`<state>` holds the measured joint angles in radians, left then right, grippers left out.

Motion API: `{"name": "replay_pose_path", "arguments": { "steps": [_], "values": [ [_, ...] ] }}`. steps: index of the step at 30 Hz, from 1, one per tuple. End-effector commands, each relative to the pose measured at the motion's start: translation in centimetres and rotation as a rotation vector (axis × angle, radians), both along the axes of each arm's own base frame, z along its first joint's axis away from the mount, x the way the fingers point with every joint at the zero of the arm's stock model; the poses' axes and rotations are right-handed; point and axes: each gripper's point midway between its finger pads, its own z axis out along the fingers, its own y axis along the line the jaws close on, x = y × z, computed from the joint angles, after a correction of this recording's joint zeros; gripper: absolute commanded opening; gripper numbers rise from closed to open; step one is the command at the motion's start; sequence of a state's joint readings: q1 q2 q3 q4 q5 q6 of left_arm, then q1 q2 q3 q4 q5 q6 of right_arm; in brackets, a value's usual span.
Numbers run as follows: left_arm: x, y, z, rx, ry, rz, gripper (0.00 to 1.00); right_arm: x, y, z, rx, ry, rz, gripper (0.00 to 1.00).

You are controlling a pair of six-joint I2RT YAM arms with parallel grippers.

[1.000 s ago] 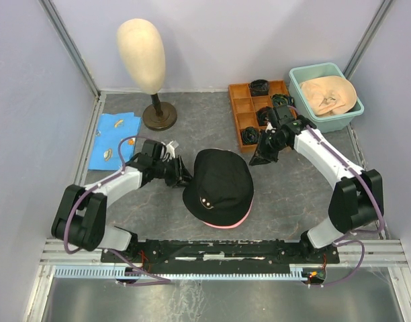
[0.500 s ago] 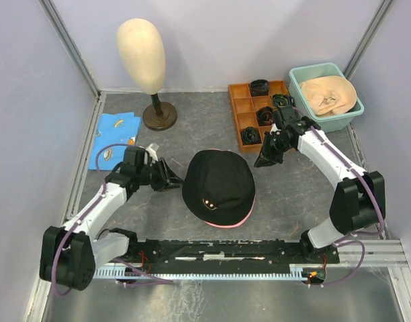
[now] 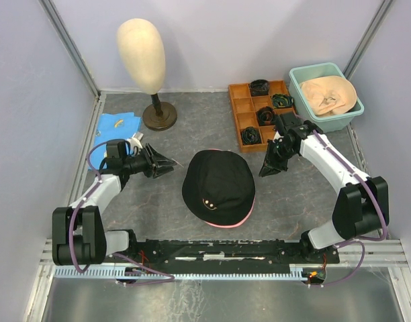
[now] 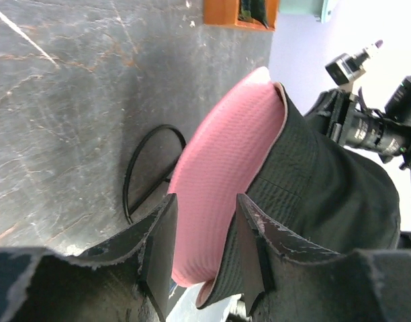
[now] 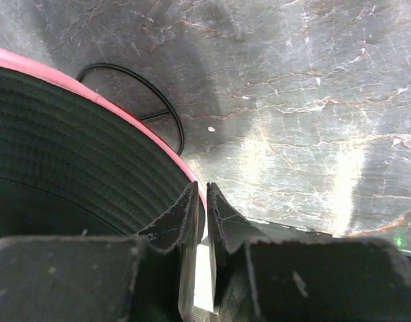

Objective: Stack the hats
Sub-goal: Stack the hat on the hat.

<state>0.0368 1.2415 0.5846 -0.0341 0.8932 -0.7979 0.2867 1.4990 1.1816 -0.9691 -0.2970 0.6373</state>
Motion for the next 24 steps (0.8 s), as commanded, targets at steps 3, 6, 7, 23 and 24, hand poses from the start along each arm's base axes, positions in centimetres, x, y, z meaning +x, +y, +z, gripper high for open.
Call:
{"name": "replay_pose_path", "arguments": {
  "steps": [3,6,7,23,24],
  "values": [
    [-0.7,-2.5,4.0,-0.115,-0.114,-0.163,0.5,0.6,-0.3,1.4,-0.008,-0.043,-0.003,0.17],
    [-1.4,-3.2,3.6,-0.116,-0.103,-0.193,0.52,0.7,-0.2,1.3,-0.004,-0.045,-0.01,0.17],
    [-1.6,-3.5,3.5,-0.116,-0.099,-0.202,0.52,0.7,-0.2,1.3,-0.003,-0.044,-0.013,0.17],
    [-3.1,-6.1,2.1,-0.099,-0.067,-0.275,0.53,0.2,-0.3,1.0,0.007,-0.049,-0.033,0.18],
    [-3.2,-6.4,2.2,-0.101,-0.07,-0.282,0.53,0.1,-0.3,0.9,0.007,-0.047,-0.033,0.18]
  ]
}}
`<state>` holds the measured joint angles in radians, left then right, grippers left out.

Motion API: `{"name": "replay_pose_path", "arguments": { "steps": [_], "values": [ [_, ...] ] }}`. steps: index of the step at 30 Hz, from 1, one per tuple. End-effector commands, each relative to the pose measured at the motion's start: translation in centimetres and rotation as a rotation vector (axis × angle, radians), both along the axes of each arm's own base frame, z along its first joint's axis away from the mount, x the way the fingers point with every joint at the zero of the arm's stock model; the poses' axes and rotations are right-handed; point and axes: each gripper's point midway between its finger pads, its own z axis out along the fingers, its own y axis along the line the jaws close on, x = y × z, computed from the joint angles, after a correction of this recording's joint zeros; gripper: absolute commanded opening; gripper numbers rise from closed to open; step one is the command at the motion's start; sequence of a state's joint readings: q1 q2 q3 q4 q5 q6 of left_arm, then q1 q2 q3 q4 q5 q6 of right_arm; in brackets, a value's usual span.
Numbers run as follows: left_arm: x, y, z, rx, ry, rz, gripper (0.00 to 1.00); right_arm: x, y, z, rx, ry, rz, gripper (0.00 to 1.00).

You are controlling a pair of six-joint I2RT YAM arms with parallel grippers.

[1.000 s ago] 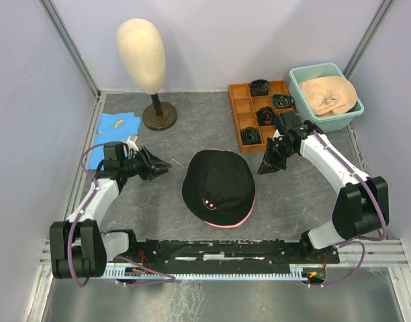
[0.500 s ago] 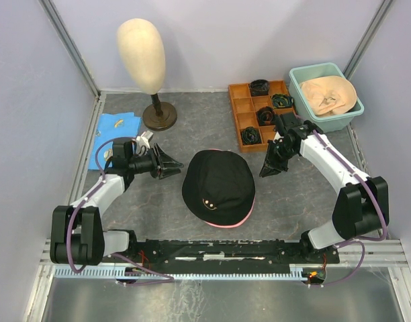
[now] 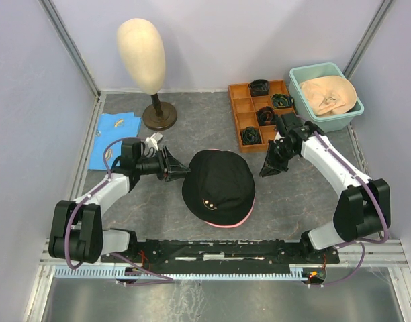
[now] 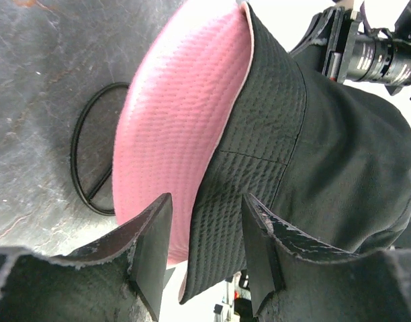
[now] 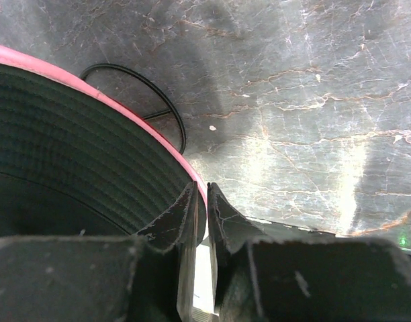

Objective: Stack the hats
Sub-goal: Stack the hat on the hat.

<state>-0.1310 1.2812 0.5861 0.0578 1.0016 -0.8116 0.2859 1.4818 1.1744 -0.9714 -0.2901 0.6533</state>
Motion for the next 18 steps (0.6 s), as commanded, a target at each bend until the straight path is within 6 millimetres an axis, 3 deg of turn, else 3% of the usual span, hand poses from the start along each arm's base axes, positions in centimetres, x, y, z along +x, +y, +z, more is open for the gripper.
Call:
{"name": "replay_pose_path", "arguments": {
  "steps": [1,7,10,15,18],
  "values": [
    [-0.2,-1.4,1.1,-0.03,-0.032,-0.042,0.53,0.3,-0.3,0.7,0.008,-0.044,-0.017,0.18],
    [-0.5,-2.0,1.7,-0.049,-0.042,-0.051,0.52,0.1,-0.4,0.4,0.005,-0.037,-0.019,0.18],
    [-0.6,-1.9,1.4,-0.046,-0.037,-0.046,0.39,0.0,-0.5,0.2,0.006,-0.033,-0.02,0.18],
    [-0.6,-1.8,0.2,-0.03,-0.022,-0.029,0.06,-0.4,-0.5,0.3,0.016,-0.038,-0.024,0.18],
    [-0.7,-1.6,-1.6,-0.005,0.009,-0.005,0.03,-0.8,-0.4,0.8,0.035,-0.052,-0.029,0.18]
  ]
}}
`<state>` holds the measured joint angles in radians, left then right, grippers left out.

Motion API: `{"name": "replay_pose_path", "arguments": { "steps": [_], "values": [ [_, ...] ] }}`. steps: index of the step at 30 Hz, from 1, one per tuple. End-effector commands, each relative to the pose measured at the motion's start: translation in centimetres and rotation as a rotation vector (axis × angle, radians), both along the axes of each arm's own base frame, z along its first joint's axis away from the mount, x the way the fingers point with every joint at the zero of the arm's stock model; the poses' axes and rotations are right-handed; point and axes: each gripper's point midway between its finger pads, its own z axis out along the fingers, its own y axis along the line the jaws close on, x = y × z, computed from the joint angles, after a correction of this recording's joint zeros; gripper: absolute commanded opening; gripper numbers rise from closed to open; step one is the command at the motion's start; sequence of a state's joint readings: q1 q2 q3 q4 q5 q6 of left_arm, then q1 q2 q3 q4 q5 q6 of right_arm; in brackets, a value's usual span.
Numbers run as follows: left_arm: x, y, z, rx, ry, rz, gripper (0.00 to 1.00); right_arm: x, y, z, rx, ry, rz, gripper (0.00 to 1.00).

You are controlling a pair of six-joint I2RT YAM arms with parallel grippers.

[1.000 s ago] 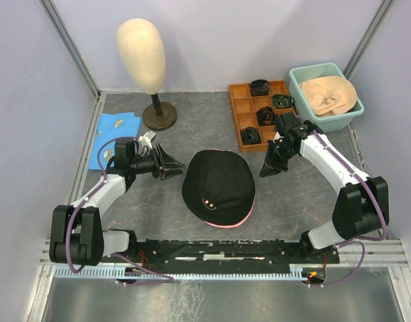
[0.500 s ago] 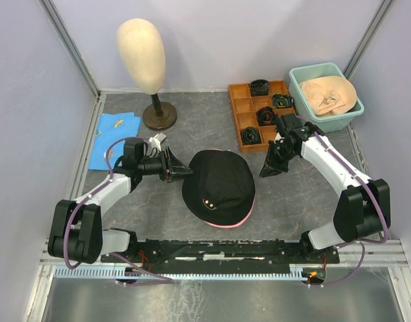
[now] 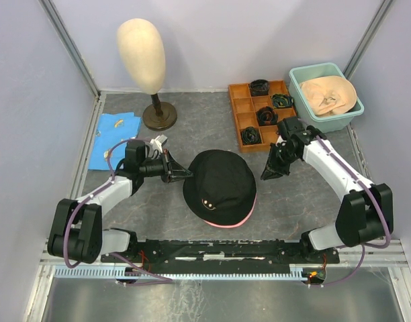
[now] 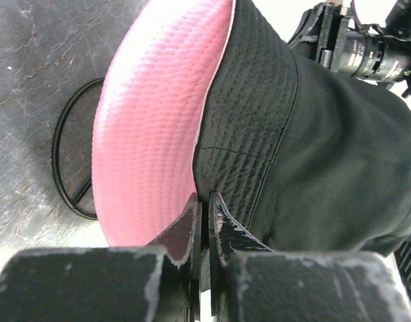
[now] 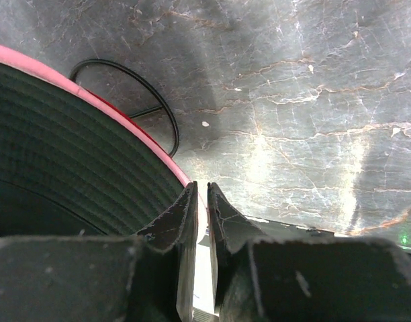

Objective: Stack the hats
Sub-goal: Stack the hat on the hat.

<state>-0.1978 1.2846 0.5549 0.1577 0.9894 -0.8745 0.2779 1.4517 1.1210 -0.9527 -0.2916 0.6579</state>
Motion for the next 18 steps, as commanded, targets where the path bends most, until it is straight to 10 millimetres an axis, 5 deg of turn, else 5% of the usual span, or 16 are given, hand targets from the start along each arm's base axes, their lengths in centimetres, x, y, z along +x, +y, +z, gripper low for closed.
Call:
{"name": "replay_pose_path", "arguments": {
  "steps": [1,9,18],
  "values": [
    [0.2,0.2,-2.2,0.02,0.028,0.04,0.03,-0.1,0.1,1.6,0.044,-0.063,-0.02,0.18],
    [-0.4,0.4,-4.8,0.036,0.089,0.044,0.03,-1.5,0.4,3.6,0.212,-0.126,-0.093,0.27],
    [0.4,0.1,-3.5,0.035,0.067,0.032,0.03,-3.6,2.9,3.7,0.49,-0.108,-0.189,0.33]
  ]
}}
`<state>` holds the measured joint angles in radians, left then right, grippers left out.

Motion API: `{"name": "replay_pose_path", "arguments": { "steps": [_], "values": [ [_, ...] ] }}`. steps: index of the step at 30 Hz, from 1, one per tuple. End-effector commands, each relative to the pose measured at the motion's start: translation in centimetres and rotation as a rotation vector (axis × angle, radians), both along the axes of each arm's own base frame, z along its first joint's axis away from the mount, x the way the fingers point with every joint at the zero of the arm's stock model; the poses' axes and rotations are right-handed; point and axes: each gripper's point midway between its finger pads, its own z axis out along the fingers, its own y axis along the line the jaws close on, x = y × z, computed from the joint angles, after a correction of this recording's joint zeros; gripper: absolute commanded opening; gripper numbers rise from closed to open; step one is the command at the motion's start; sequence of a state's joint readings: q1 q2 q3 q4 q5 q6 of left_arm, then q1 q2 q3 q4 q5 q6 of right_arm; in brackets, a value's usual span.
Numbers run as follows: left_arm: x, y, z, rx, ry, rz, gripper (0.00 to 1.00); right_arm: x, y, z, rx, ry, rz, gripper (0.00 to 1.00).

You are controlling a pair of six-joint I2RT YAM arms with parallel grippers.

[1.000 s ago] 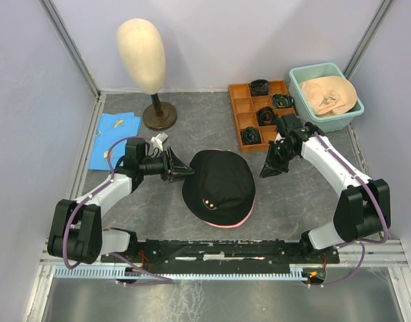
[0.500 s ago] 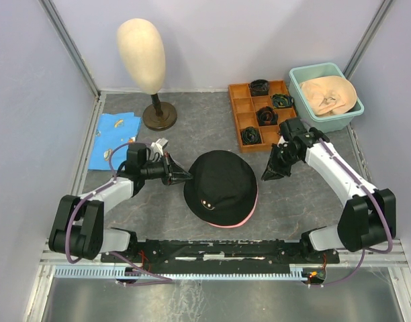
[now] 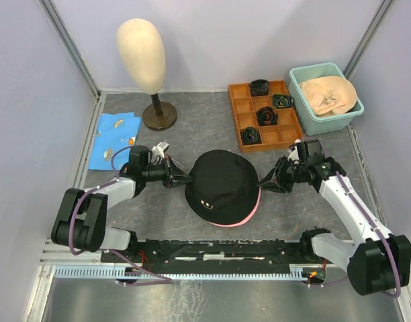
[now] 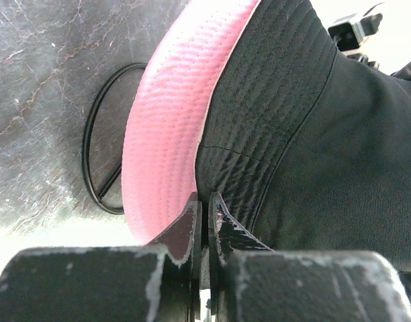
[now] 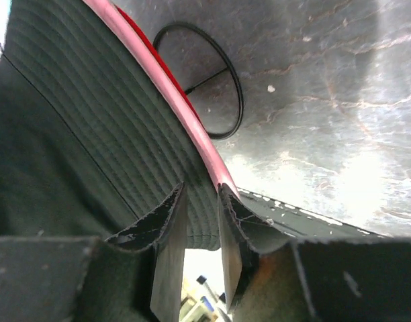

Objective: Stack the hats
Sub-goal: Stack the hat on the hat.

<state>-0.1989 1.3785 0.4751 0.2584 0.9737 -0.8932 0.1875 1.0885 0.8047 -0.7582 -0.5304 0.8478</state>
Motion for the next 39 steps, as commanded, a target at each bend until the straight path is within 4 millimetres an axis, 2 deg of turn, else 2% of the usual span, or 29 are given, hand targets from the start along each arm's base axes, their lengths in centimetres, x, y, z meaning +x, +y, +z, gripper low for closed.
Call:
{"name": "replay_pose_path", "arguments": {
  "steps": [1,5,11,18,23,26,28,36,39],
  "values": [
    [1.0,-0.1,0.4,0.02,-0.019,0.011,0.03,0.0,2.0,1.3,0.187,-0.02,-0.038,0.33],
    [1.0,-0.1,0.1,0.023,-0.013,0.009,0.03,-1.0,2.1,0.4,0.22,-0.003,-0.054,0.37],
    [0.8,-0.4,-0.3,0.029,-0.003,-0.003,0.03,-1.1,2.4,-0.1,0.273,-0.002,-0.094,0.48],
    [0.9,-0.7,-0.3,0.034,-0.002,-0.012,0.03,-1.1,2.5,0.4,0.306,-0.005,-0.124,0.48],
    [1.1,-0.8,-0.1,0.04,-0.008,-0.018,0.03,-2.7,-0.1,1.1,0.08,-0.025,-0.09,0.47],
    [1.3,-0.8,0.0,0.04,-0.01,-0.018,0.03,-2.9,-1.0,1.9,0.024,-0.047,-0.101,0.49],
    [1.3,-0.8,0.1,0.039,-0.013,-0.019,0.03,-2.8,-1.0,2.2,0.039,-0.05,-0.12,0.5],
    [1.3,-0.8,0.3,0.038,-0.017,-0.021,0.03,-3.7,0.6,0.6,0.206,0.036,-0.187,0.58],
    [1.2,-0.8,0.3,0.039,-0.019,-0.025,0.03,-3.4,1.1,0.7,0.275,0.026,-0.225,0.58]
  ]
}}
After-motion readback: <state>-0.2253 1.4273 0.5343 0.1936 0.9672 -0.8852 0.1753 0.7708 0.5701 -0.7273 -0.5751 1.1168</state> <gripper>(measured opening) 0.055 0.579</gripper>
